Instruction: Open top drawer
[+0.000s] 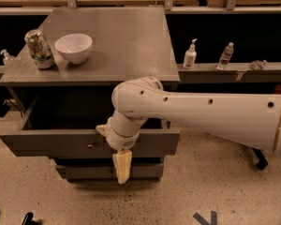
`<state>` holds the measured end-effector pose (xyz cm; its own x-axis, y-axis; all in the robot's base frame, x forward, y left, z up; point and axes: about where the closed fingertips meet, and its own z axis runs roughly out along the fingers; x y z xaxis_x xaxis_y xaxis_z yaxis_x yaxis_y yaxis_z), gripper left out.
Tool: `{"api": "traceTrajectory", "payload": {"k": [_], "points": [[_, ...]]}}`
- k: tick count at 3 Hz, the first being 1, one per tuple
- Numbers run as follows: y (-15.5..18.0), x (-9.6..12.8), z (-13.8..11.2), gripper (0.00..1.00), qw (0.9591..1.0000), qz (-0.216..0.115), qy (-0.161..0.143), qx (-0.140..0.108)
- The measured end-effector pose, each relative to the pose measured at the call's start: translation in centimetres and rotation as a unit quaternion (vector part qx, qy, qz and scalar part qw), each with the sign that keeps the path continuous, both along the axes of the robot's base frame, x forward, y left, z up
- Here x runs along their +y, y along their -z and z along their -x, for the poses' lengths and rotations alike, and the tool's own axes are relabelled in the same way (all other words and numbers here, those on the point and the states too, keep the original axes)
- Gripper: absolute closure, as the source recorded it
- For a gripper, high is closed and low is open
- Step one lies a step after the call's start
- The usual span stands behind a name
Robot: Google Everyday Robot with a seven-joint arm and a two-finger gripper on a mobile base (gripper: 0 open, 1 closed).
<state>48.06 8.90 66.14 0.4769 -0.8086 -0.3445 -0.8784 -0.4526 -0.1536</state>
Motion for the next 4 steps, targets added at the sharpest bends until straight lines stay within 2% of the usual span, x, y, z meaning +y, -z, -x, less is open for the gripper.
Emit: {"api": "traceTrajectory", "payload": {"k": [2,3,4], "points": [[-0.3,0.3,2.2,0.02,0.9997,-0.002,-0.023,0.002],[-0.4,0.4,2.4,0.01,0.9997,-0.001,-0.025,0.003],[-1.1,0.3,0.9,0.00,0.9999,-0.014,0.001,-0.003]]}}
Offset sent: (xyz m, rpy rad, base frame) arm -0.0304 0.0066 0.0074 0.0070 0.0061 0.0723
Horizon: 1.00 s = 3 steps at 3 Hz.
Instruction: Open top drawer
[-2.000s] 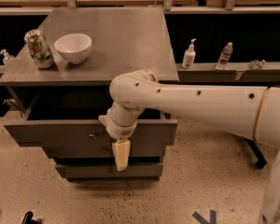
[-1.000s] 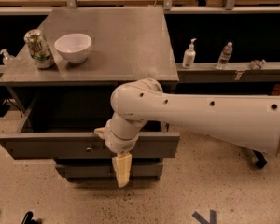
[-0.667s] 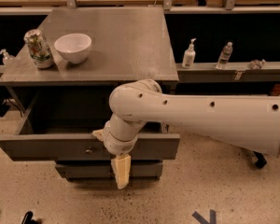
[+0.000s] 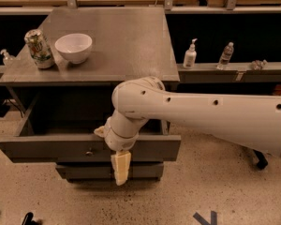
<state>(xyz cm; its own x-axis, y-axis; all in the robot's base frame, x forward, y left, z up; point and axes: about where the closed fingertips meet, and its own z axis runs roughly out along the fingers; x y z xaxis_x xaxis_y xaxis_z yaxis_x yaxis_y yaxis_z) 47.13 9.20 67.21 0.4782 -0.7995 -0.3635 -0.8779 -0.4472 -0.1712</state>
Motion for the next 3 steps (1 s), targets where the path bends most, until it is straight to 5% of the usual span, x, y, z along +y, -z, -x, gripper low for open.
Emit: {"api": "traceTrajectory", "payload": {"k": [2,3], "points": [[0.0,0.4,-2.4,0.00,0.9979,-0.010,0.063,-0.005],[-1.0,0.2,-2.5,0.00,0.9955,-0.046,0.082,-0.014]]}}
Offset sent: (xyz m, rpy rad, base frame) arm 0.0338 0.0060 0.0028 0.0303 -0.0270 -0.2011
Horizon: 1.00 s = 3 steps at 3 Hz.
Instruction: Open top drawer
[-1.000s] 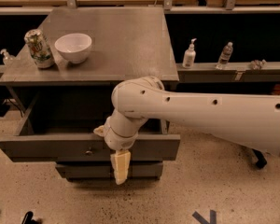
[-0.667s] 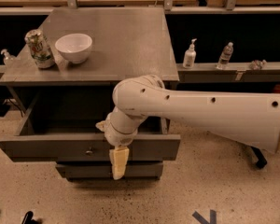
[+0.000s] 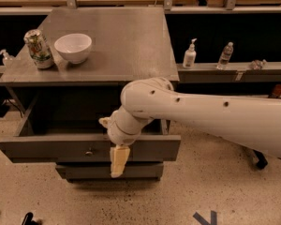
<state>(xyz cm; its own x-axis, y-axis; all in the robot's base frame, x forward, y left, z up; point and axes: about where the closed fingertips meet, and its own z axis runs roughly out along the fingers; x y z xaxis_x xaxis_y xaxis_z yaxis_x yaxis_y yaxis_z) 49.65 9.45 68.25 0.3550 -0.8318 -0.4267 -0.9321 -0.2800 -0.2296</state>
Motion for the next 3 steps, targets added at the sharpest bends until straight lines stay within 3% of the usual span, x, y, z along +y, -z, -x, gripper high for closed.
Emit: {"api": "traceTrajectory", "payload": {"k": [1,2,3], "points": [[-1.4,-1.6,0.2,0.00,0.9988,-0.045,0.012,-0.018],[-1.7,-5.4,0.0,0.00,0.9940,-0.098,0.043,-0.025],[-1.7,-5.4,0.0,0.00,0.9940,-0.098,0.043,-0.025]]}}
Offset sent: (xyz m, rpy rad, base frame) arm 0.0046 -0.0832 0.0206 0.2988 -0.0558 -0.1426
